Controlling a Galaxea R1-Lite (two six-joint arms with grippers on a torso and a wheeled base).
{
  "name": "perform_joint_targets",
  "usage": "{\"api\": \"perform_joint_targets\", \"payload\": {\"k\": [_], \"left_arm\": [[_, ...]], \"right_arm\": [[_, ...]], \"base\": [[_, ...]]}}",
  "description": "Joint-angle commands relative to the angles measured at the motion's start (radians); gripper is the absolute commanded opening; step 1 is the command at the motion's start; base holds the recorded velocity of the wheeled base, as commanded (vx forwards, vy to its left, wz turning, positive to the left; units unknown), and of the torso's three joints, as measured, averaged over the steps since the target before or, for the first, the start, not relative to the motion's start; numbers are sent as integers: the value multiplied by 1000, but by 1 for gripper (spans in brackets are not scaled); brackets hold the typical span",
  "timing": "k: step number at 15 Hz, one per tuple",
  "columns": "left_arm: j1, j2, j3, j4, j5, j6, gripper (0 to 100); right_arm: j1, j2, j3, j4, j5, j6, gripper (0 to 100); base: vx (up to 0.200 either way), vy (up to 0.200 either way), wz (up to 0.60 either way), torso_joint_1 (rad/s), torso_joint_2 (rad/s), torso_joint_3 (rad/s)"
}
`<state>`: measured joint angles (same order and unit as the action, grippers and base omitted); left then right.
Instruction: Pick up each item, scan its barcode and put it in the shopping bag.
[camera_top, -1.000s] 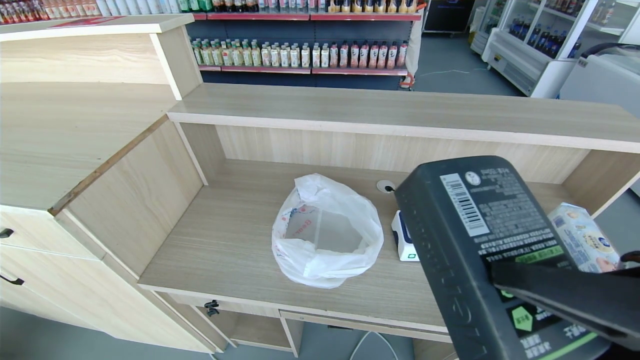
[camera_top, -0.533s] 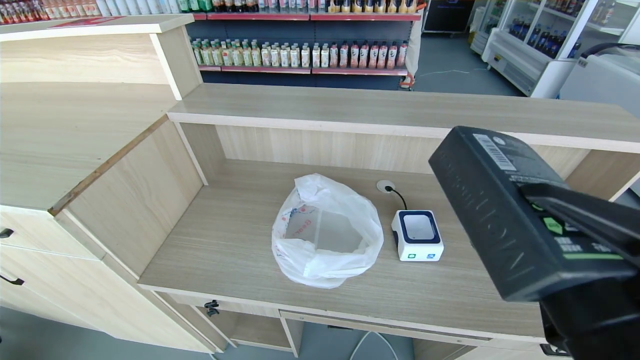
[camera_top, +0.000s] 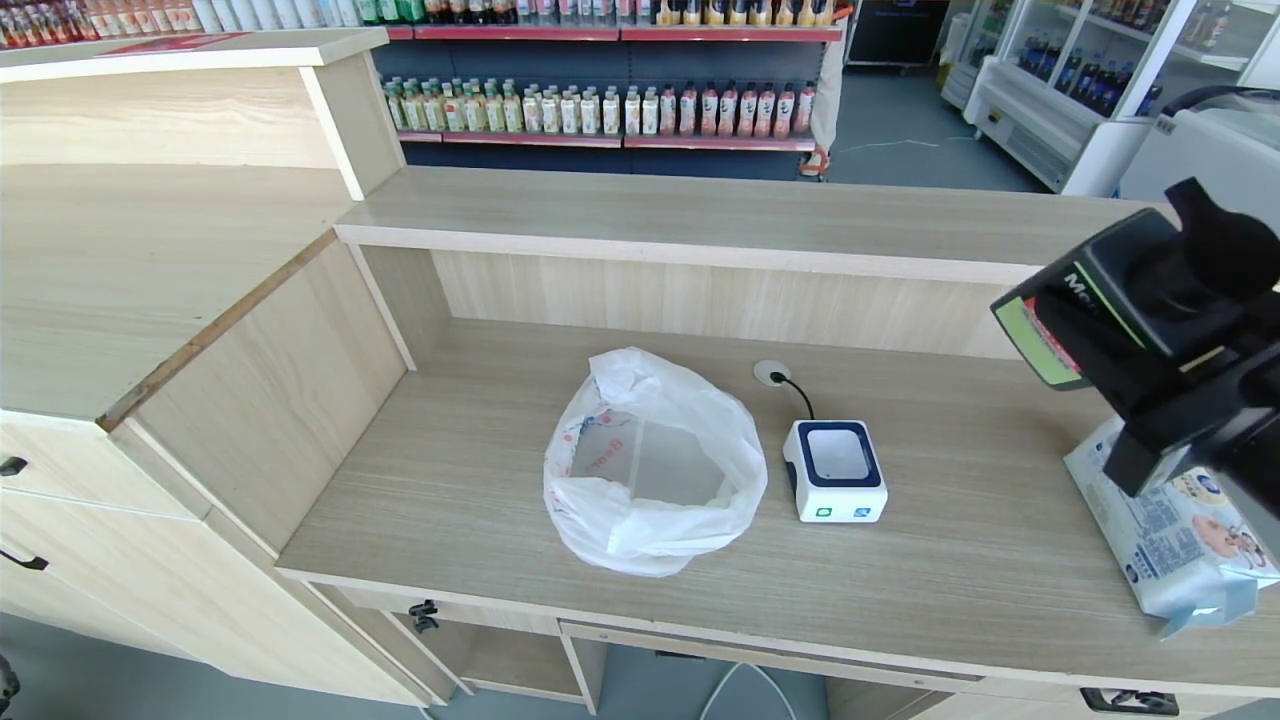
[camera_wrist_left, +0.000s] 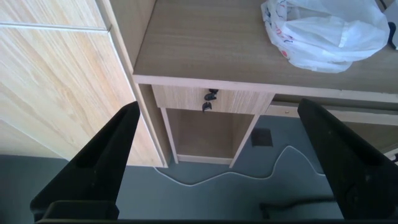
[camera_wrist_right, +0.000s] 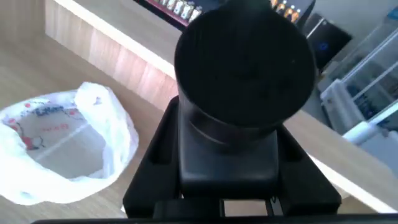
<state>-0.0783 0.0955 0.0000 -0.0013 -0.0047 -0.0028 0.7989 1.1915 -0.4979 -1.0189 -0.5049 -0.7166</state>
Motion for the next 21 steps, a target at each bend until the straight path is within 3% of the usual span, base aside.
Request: {"api": "perform_joint_targets", "payload": {"k": [1,2,7,10,14,16,18,20,21], "left_arm": [[0,0,0,0,0,0,100],[0,1,0,0,0,0,100],[0,0,0,0,0,0,100],[0,0,0,0,0,0,100],[0,1,0,0,0,0,100],[0,0,0,0,0,0,100],[0,0,0,0,0,0,100],[0,0,0,0,0,0,100],[0,0,0,0,0,0,100]], "right_arm": [[-53,36,-185,227,105,321,0],[-93,31,-202,287,201,376,0],[-362,28,-182,299,675,743,0],[-438,66,-209,303,691,799,0],[-477,128,-245,327,666,850,0],[-484,122,-317,596,470,842,0],[-483,134,-406,767,181,818,0],[-492,152,-403,792,85,744,0],[-503,151,-398,797,98,710,0]], "base": [[0,0,0,0,0,0],[0,0,0,0,0,0],[0,0,0,0,0,0],[0,0,0,0,0,0],[0,0,0,0,0,0],[0,0,0,0,0,0],[0,0,0,0,0,0],[0,0,0,0,0,0],[0,0,0,0,0,0]]}}
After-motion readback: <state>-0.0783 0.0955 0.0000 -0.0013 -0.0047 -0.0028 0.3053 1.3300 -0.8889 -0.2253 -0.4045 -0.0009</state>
